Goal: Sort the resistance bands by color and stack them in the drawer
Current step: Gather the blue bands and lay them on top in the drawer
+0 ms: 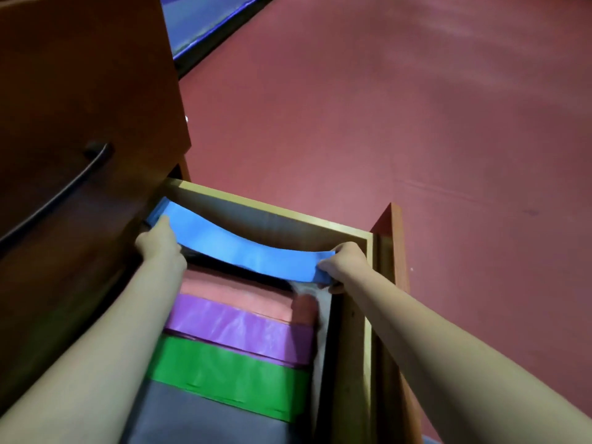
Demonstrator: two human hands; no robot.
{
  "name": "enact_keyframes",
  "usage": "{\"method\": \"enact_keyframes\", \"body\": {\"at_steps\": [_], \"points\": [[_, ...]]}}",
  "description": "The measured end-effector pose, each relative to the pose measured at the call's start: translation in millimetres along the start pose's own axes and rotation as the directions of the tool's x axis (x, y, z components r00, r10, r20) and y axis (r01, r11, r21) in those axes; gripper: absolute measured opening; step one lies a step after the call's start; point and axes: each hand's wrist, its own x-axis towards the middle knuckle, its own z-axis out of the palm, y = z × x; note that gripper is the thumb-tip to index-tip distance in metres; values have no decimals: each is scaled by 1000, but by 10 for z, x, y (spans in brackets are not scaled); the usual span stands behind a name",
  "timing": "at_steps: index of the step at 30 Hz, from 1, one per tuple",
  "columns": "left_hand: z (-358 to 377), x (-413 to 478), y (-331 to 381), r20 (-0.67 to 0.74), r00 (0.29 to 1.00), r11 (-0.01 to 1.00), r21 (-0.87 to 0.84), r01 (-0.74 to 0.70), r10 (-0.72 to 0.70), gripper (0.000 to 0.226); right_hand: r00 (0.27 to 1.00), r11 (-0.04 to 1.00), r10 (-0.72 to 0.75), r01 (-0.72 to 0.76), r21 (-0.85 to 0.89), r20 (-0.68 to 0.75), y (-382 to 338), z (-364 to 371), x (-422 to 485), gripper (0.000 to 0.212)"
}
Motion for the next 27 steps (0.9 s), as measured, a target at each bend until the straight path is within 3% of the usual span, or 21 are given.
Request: {"method": "enact_keyframes", "body": {"at_steps": [3, 8, 11, 14, 21, 24, 27], "points": [[-25, 151, -13, 15, 1000, 997, 74, -4, 3, 37, 998, 998, 55, -55, 8, -37, 53, 140, 210, 19], [-109, 490, -92, 143, 988, 926, 377, -2, -57, 41, 981, 977, 190, -186, 102, -35, 143, 293, 398, 16], [-114, 646, -152, 108, 992, 897, 441, 7, -61, 40, 983, 981, 183, -181, 68, -30, 209, 323, 443, 19], [-142, 707, -207, 92, 995, 884, 468, -4, -45, 38, 987, 986, 160, -159, 43, -18, 251, 350, 504, 9], [-176, 780, -240, 118, 992, 764, 635, -113, 49, 38, 993, 971, 110, -116, -209, -39, 286, 319, 505, 31], [-208, 764, -154, 156, 985, 703, 694, -157, 66, 40, 995, 959, 99, -95, -267, 0, 226, 307, 417, 15], [-216, 622, -50, 178, 971, 656, 716, -238, 158, 37, 997, 936, 73, -76, -343, -20, 149, 272, 271, 43]]}}
